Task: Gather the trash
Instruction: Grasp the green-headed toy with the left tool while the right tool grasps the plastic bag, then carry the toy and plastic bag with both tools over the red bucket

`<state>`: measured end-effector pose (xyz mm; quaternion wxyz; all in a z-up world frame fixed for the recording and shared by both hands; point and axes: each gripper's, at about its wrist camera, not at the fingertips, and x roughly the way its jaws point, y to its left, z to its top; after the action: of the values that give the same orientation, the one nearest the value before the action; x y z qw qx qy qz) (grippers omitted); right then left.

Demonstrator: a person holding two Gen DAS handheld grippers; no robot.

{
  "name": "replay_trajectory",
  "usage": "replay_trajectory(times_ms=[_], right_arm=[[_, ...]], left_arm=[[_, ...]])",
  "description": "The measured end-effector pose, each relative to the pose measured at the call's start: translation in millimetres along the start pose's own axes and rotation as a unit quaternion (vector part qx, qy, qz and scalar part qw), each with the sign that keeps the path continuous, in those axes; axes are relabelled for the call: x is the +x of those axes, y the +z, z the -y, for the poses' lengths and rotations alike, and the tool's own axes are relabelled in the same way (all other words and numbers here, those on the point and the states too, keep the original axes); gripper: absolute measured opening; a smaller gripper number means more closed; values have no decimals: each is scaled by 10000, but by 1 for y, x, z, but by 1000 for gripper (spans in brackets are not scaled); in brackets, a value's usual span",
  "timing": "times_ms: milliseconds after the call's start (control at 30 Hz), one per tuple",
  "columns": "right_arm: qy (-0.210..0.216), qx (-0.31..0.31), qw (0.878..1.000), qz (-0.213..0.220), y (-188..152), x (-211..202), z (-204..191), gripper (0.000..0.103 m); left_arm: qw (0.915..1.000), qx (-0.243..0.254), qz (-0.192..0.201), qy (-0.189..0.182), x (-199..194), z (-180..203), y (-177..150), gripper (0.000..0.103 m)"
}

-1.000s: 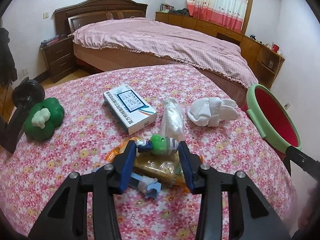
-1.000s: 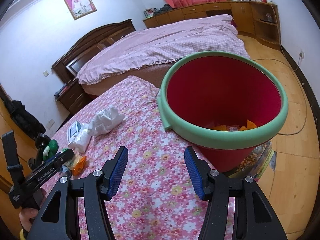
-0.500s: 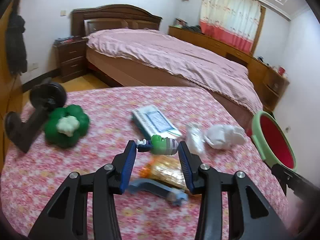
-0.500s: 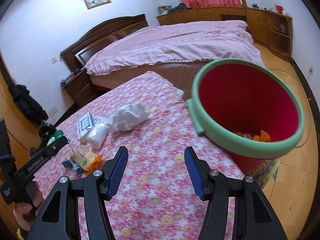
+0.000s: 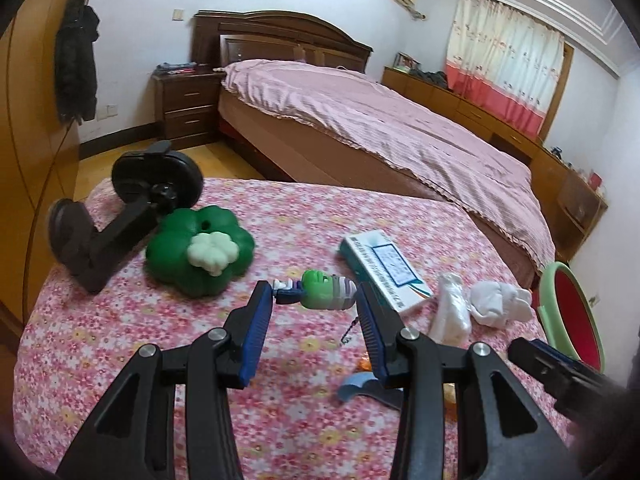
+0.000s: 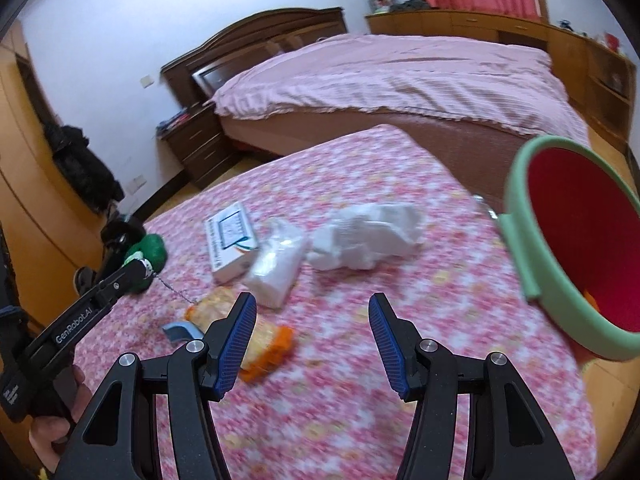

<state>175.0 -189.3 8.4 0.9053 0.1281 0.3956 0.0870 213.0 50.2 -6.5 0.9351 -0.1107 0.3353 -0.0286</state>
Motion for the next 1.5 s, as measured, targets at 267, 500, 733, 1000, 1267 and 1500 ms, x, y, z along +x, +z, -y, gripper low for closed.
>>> replay_trajectory(times_ms=[267, 500, 733, 1000, 1267, 1500], right_arm=[[168, -156, 9993, -287, 12, 41, -22, 60], [136, -116, 9986, -502, 11, 68, -24, 42], [89, -139, 9990, -418, 10, 67, -22, 30], [133, -20, 9999, -49, 10, 33, -13, 29], [94, 127, 9994, 301, 5, -10, -1, 29], [-51, 346, 9978, 561, -4, -45, 21, 29]], left_arm=[[9998, -170, -65, 94, 5, -12, 0, 44], [9996, -241, -122, 76, 8, -16, -2, 44], [9996, -257, -136, 54, 10, -16, -2, 44], [9996, -264, -104, -5, 8, -14, -2, 44], [9996, -248, 2, -94, 1, -11, -2, 44], [9996, -148, 113, -227, -9, -3, -2, 44]])
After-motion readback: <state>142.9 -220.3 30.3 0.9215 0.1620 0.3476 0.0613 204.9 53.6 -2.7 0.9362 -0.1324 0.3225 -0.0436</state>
